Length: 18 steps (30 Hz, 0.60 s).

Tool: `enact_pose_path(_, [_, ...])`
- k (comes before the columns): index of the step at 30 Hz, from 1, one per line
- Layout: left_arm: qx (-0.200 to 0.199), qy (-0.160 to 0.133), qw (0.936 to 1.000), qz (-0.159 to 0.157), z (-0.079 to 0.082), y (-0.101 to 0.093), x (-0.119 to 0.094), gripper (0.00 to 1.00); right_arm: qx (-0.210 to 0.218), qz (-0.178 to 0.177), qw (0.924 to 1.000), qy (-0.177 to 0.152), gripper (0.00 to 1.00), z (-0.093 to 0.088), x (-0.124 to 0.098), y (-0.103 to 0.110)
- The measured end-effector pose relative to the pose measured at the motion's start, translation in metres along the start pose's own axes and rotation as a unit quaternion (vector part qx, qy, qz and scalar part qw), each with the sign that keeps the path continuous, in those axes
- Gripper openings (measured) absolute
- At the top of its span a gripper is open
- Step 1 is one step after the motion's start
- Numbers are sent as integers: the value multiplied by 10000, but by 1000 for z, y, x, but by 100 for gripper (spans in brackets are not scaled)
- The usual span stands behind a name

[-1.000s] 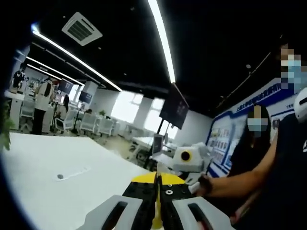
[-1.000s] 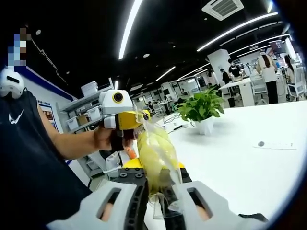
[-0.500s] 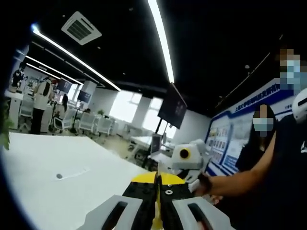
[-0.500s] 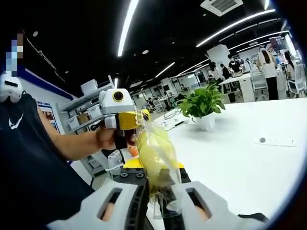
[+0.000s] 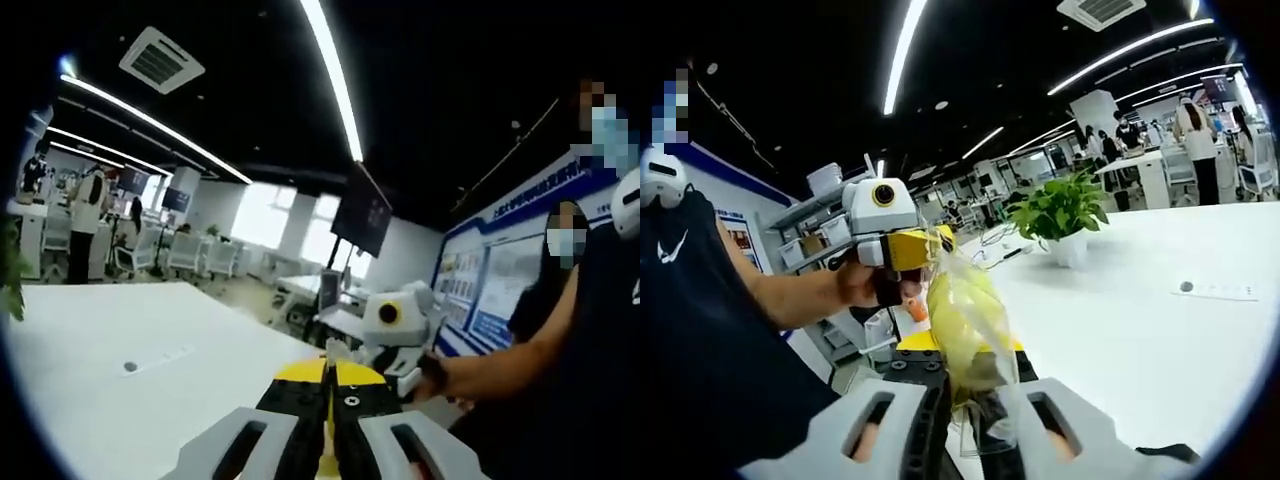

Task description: Compare the silicone blocks by pressing each to a similar depth, holding the contact briefly, and releasing to observe deformation and rebound differences across the visible hardness samples.

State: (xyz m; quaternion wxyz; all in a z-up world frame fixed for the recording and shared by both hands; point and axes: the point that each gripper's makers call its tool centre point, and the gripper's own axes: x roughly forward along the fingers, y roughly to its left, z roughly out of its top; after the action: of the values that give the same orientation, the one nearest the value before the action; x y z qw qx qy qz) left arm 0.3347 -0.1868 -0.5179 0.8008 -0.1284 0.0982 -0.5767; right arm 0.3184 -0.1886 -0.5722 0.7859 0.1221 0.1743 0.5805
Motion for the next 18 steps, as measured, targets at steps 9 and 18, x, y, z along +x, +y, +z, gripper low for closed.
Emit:
enact_pose_path(9, [73, 245, 9997, -5, -13, 1, 3, 2, -107, 15, 9996, 242, 1, -10, -3, -1])
enact_pose_path(18, [227, 649, 9976, 86, -35, -2, 1, 0, -180, 140, 9977, 639, 3, -30, -4, -2])
